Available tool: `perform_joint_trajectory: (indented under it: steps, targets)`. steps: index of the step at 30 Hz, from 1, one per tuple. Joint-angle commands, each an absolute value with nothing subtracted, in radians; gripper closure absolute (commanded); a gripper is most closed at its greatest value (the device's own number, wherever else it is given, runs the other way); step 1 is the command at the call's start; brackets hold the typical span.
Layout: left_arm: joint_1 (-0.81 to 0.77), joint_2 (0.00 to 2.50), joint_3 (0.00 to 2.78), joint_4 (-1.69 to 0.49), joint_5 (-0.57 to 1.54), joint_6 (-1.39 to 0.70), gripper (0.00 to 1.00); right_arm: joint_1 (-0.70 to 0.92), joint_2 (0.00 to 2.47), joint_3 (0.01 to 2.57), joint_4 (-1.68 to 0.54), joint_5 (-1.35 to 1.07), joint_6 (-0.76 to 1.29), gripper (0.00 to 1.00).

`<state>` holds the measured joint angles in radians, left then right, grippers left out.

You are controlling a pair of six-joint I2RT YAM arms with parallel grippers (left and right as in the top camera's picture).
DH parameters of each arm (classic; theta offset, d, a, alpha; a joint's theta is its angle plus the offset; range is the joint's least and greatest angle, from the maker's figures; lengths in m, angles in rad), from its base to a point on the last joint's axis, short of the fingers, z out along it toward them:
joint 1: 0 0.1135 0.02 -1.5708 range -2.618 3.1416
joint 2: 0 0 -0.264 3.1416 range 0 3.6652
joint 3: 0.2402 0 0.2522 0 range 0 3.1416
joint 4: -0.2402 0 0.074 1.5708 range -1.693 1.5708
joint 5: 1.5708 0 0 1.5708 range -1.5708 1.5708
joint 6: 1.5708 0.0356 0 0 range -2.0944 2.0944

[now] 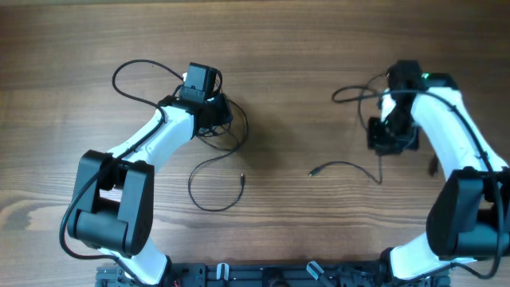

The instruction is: Untangle cables

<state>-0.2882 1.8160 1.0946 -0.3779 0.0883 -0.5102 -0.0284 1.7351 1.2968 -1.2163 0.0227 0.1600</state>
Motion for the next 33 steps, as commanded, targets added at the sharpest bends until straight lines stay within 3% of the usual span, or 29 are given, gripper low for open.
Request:
perform_joint_trajectory:
  steps: [1, 6, 13, 15, 17, 19, 20, 21, 22, 23, 27, 31, 33]
  targets:
    - [-0.291, 1.829, 1.063, -0.377, 0.093, -0.505, 0.64, -0.091, 1.716, 1.524, -1.181, 0.307, 0.264, 0.96]
    - [-0.291, 1.829, 1.053, -0.377, 0.093, -0.505, 0.6, -0.222, 1.751, 1.529, -0.862, 0.279, -0.01, 0.95]
    - [-0.291, 1.829, 1.053, -0.377, 0.093, -0.505, 0.55, -0.369, 2.036, 1.524, -0.739, 0.195, -0.051, 0.84]
    - [-0.291, 1.829, 1.053, -0.377, 0.093, -0.505, 0.55, -0.381, 2.132, 1.524, -0.73, 0.128, -0.052, 0.38]
    - [-0.291, 1.829, 1.053, -0.377, 0.093, -0.506, 0.54, -0.381, 2.202, 1.524, -0.711, 0.095, -0.049, 0.25]
    - [-0.291, 1.829, 1.053, -0.377, 0.093, -0.506, 0.54, -0.381, 2.242, 1.523, -0.712, 0.095, -0.049, 0.24]
    - [-0.291, 1.829, 1.053, -0.377, 0.093, -0.505, 0.53, -0.381, 2.261, 1.523, -0.715, 0.094, -0.049, 0.32]
    - [-0.291, 1.829, 1.053, -0.377, 0.093, -0.505, 0.52, -0.381, 2.279, 1.523, -0.717, 0.095, -0.049, 0.5]
    - [-0.291, 1.829, 1.053, -0.377, 0.093, -0.505, 0.51, -0.381, 2.289, 1.523, -0.723, 0.094, -0.048, 0.8]
    - [-0.291, 1.829, 1.053, -0.377, 0.093, -0.505, 0.5, -0.381, 2.297, 1.523, -0.729, 0.094, -0.046, 0.96]
    - [-0.291, 1.829, 1.053, -0.377, 0.093, -0.505, 0.38, -0.392, 2.255, 1.587, -0.778, 0.097, -0.018, 0.96]
    - [-0.291, 1.829, 1.053, -0.389, 0.093, -0.505, 0.31, -0.493, 2.158, 1.803, -0.795, 0.311, -0.022, 0.96]
    - [-0.291, 1.829, 1.053, -0.397, 0.093, -0.505, 0.3, -0.566, 2.143, 1.827, -0.681, 0.387, -0.29, 0.96]
